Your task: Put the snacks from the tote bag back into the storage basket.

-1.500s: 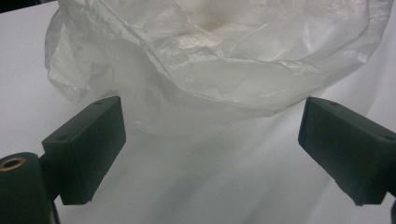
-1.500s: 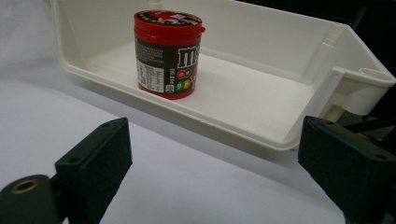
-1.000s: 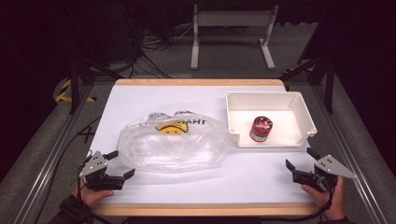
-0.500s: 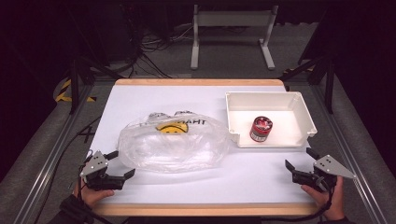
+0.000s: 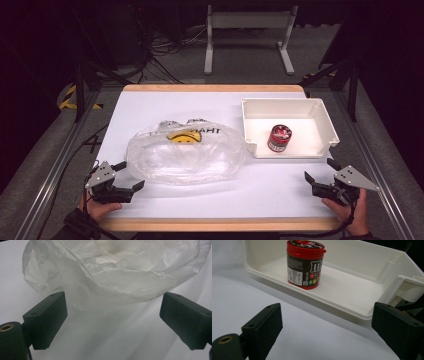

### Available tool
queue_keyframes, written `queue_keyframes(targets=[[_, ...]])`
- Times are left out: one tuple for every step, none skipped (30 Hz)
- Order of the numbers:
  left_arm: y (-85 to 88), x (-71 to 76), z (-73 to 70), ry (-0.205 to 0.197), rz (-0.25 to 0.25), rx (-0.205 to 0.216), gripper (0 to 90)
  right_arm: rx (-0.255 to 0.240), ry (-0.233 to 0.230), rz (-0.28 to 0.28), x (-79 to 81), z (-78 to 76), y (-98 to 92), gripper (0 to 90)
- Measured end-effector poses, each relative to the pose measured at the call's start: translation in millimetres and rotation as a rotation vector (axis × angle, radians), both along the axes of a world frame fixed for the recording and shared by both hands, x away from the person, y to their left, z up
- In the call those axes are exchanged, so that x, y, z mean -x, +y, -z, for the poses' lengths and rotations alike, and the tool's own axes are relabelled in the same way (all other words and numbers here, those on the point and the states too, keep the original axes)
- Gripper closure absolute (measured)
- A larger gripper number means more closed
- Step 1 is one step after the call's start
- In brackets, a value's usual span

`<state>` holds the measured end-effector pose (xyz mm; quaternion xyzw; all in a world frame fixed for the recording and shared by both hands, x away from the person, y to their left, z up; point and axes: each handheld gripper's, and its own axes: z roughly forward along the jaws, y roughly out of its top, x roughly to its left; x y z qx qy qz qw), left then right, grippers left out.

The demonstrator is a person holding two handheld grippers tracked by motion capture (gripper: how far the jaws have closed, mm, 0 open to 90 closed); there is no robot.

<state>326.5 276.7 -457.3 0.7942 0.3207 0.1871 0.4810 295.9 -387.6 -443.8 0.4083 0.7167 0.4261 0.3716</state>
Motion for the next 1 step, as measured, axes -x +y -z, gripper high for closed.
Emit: queue_keyframes(targets=[[-0.2,-0.3,0.1,0.008,-0.002,0.001,8.5,0.001,-0.002,0.0,0.2,-0.1,-0.2,10.0]])
